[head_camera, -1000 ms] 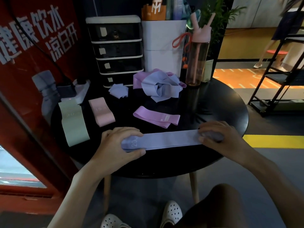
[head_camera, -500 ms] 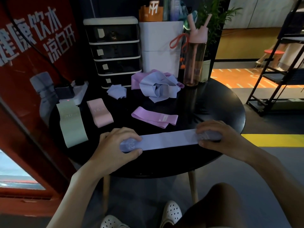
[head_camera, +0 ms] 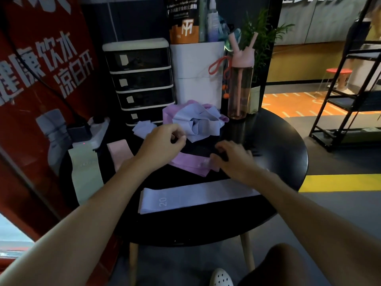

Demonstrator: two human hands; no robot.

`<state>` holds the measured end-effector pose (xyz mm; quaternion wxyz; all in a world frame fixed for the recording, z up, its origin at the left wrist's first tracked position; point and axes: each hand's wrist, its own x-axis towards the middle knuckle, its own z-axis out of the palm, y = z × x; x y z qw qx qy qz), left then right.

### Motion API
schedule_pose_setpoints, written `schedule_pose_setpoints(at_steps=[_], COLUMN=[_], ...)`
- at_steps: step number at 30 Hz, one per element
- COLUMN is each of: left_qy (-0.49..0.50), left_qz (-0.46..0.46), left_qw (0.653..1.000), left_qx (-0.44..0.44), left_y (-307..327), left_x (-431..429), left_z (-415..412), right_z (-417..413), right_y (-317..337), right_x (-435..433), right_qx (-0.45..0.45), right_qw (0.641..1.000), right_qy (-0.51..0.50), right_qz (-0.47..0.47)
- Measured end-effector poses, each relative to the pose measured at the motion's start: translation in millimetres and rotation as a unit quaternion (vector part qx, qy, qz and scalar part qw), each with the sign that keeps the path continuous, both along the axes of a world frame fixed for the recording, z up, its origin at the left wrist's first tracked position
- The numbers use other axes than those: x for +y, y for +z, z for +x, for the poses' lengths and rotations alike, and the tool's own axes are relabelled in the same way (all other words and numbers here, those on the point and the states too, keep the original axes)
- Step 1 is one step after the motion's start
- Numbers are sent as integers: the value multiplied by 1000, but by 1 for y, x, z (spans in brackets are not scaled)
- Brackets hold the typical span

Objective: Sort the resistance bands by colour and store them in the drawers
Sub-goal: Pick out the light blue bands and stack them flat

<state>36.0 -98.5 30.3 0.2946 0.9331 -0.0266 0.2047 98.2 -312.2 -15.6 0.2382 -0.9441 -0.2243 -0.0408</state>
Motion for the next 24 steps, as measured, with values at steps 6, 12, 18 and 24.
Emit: schedule_pose_setpoints(at_steps=[6, 12, 18, 24], left_qy=[85, 113, 110, 97], left_qz=[-1, -16, -47, -85], left_qw=[996, 993, 993, 991], left_qx=[20, 23, 17, -44], left_y=[-2, -13, -19, -14], left_x=[26, 39, 43, 39], left_z=[85, 132, 136, 125], right_z=[0, 0, -1, -3], right_y=[-14, -18, -18, -19], right_x=[3, 4, 4, 4], right_qx=[-37, -60, -63, -64], right_qw=[997, 997, 997, 997], right_qy=[9, 13, 17, 15], right_qz=[-60, -47, -45, -39])
